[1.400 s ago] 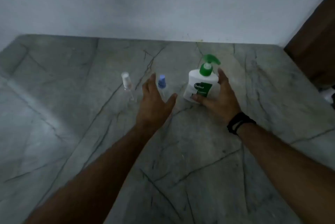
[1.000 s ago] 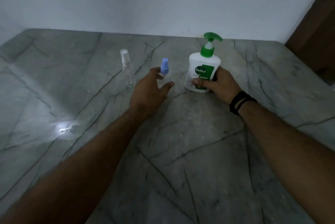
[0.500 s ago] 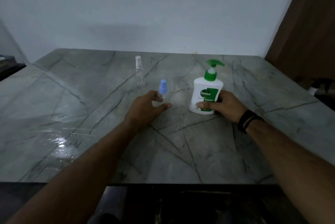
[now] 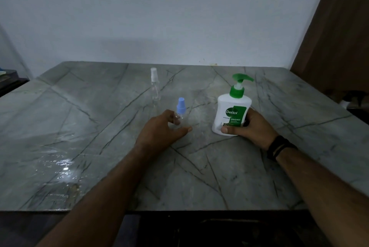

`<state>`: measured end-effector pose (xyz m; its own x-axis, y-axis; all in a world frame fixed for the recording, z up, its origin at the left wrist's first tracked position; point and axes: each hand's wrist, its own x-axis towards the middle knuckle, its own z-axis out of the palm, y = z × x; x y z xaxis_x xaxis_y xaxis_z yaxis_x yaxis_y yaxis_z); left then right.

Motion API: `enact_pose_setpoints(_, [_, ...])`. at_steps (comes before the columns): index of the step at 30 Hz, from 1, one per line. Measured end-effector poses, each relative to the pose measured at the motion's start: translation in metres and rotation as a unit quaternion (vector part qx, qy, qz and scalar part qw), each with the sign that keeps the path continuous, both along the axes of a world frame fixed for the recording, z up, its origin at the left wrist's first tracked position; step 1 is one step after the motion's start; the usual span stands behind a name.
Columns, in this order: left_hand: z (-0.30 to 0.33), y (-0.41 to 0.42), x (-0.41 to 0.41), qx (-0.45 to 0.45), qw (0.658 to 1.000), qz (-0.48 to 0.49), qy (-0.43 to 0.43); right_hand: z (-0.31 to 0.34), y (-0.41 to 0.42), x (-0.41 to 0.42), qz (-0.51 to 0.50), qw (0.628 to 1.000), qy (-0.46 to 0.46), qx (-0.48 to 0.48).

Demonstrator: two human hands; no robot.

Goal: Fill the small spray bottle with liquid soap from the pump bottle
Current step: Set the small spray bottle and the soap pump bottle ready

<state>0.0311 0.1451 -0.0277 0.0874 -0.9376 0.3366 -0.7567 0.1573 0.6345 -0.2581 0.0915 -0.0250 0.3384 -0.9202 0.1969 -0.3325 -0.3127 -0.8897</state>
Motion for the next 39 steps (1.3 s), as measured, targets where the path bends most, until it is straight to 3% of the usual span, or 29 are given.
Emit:
enact_pose_setpoints(4, [0.002, 0.001, -0.003, 0.019, 1.000, -0.013, -0.013, 0.000, 0.000, 0.000, -0.006, 1.000, -0.009, -0.012])
enact_pose_setpoints(8, [0.006, 0.009, 0.001, -0.039, 0.997, -0.010, 0.062, -0.003, 0.001, -0.001, -0.012, 1.000, -0.014, -0.023])
enact_pose_setpoints(11, [0.009, 0.000, 0.014, -0.066, 0.988, 0.069, 0.121, -0.005, -0.001, -0.001, -0.017, 1.000, -0.014, -0.021])
enact_pose_setpoints(14, [0.009, -0.023, 0.031, -0.055, 0.987, 0.120, 0.090, -0.008, -0.002, -0.002, -0.017, 0.999, -0.019, -0.034])
enact_pose_setpoints(21, [0.000, -0.080, 0.052, -0.046, 0.991, 0.119, 0.041, -0.012, -0.009, -0.007, -0.001, 0.998, -0.034, -0.060])
enact_pose_setpoints(27, [0.000, -0.118, 0.064, 0.000, 0.989, 0.139, 0.049, -0.015, -0.010, -0.006, 0.002, 0.996, -0.046, -0.070])
enact_pose_setpoints(39, [0.003, -0.115, 0.066, -0.010, 0.991, 0.128, 0.031, -0.015, -0.010, -0.007, -0.002, 0.991, -0.109, -0.083])
